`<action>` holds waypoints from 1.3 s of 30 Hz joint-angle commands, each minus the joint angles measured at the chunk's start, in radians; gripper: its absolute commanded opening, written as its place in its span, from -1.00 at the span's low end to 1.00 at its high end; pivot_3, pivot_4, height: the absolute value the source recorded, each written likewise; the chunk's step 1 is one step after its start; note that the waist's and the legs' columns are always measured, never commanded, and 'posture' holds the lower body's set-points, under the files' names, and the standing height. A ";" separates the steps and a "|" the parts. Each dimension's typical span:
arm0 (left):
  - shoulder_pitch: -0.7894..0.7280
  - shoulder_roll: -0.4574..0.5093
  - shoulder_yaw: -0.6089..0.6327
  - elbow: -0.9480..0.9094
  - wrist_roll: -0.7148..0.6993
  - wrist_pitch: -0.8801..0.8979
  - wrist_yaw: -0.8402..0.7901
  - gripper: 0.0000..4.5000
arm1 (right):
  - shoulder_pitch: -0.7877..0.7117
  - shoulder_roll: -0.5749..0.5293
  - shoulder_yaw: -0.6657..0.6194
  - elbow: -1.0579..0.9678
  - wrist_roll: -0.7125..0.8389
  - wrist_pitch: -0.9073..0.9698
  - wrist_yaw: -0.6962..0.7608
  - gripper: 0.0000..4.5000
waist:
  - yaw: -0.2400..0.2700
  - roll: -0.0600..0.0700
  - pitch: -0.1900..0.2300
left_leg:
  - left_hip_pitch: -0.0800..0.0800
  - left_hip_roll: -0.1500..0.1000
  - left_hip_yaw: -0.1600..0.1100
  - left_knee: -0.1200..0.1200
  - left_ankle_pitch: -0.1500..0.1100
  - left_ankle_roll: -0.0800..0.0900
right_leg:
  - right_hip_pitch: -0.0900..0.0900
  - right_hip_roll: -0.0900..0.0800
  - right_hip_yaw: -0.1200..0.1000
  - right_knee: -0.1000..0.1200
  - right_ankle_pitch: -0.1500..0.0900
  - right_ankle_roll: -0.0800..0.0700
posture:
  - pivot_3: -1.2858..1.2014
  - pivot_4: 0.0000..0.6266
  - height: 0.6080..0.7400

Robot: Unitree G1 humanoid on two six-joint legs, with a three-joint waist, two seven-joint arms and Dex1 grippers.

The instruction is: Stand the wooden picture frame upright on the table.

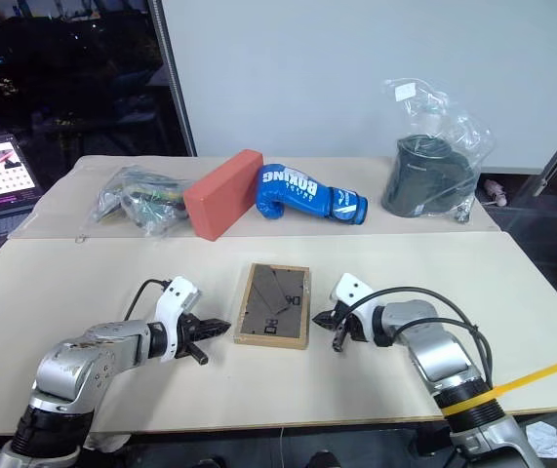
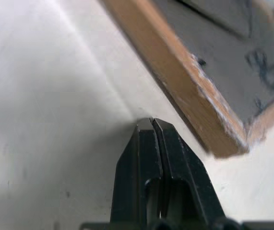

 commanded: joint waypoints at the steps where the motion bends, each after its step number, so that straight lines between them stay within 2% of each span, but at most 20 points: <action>1: -0.066 0.018 0.222 0.057 -0.245 0.236 0.001 -0.35 | -0.025 -0.049 -0.055 0.067 -0.014 -0.054 0.008 -1.00 | -0.002 0.000 0.000 | -0.001 0.000 0.000 0.000 0.000 0.000 | -0.001 0.000 0.000 0.000 0.000 0.000 | 0.03 -0.52 0.70; 4: -0.089 0.043 0.200 0.145 -0.354 0.236 0.083 0.12 | -0.035 -0.051 -0.058 0.101 -0.016 -0.076 0.012 -1.00 | 0.000 0.000 0.000 | -0.001 0.000 0.000 -0.001 0.000 0.000 | 0.000 0.000 0.000 -0.002 0.000 0.001 | 0.03 -0.52 0.70; 6: -0.121 0.022 0.171 0.205 -0.421 0.236 0.149 0.42 | -0.035 -0.043 -0.056 0.106 -0.013 -0.080 0.016 -1.00 | 0.002 0.000 0.000 | -0.001 0.000 0.000 -0.001 0.000 0.000 | 0.000 -0.001 0.000 -0.002 0.000 0.001 | 0.03 -0.52 0.70; 10: -0.178 -0.034 0.089 0.262 -0.451 0.236 0.263 0.98 | -0.024 -0.011 -0.038 0.070 0.003 -0.061 0.030 -1.00 | 0.004 -0.001 0.000 | -0.002 0.000 0.000 0.000 0.000 0.000 | 0.001 -0.001 0.000 -0.002 0.000 0.001 | 0.03 -0.52 0.70; 17: -0.157 -0.040 -0.062 0.256 -0.455 0.236 0.325 0.98 | -0.034 0.039 -0.010 0.038 -0.016 -0.061 0.017 -1.00 | 0.002 -0.001 -0.001 | 0.000 0.000 0.000 -0.002 0.000 0.000 | 0.001 0.000 0.000 -0.002 0.001 0.001 | 0.03 -0.52 0.70; 19: -0.138 -0.075 -0.113 0.233 -0.484 0.236 0.330 0.98 | -0.041 0.063 0.003 0.031 -0.024 -0.063 0.007 -1.00 | 0.003 -0.001 -0.002 | 0.000 0.000 0.000 -0.001 0.000 0.000 | 0.002 0.000 0.000 -0.003 0.001 0.001 | 0.03 -0.52 0.70; 28: -0.167 -0.186 -0.025 0.284 -0.561 0.236 0.394 0.98 | -0.040 0.100 0.015 0.035 -0.043 -0.067 -0.012 -1.00 | 0.031 -0.001 -0.004 | 0.000 -0.001 -0.001 -0.002 0.000 -0.001 | 0.006 -0.001 0.000 -0.011 0.001 0.002 | 0.03 -0.52 0.70; 34: -0.169 -0.203 0.025 0.311 -0.619 0.236 0.453 0.98 | -0.036 0.109 0.010 0.036 -0.051 -0.065 -0.017 -1.00 | 0.028 -0.001 -0.004 | 0.000 -0.002 -0.001 -0.002 0.000 -0.001 | 0.006 -0.001 0.000 -0.010 0.001 0.002 | 0.03 -0.52 0.70; 37: -0.165 -0.204 0.063 0.333 -0.643 0.236 0.489 0.66 | -0.035 0.109 0.008 0.037 -0.053 -0.066 -0.018 -1.00 | 0.027 -0.001 -0.004 | 0.000 -0.001 -0.001 -0.002 0.000 -0.001 | 0.006 -0.001 0.000 -0.010 0.001 0.002 | 0.03 -0.52 0.70; 39: -0.163 -0.198 0.076 0.340 -0.657 0.236 0.499 0.33 | -0.035 0.109 0.007 0.036 -0.052 -0.065 -0.018 -1.00 | 0.026 -0.001 -0.004 | 0.000 -0.002 -0.001 -0.003 0.000 -0.001 | 0.005 -0.001 0.000 -0.010 0.001 0.002 | 0.03 -0.52 0.70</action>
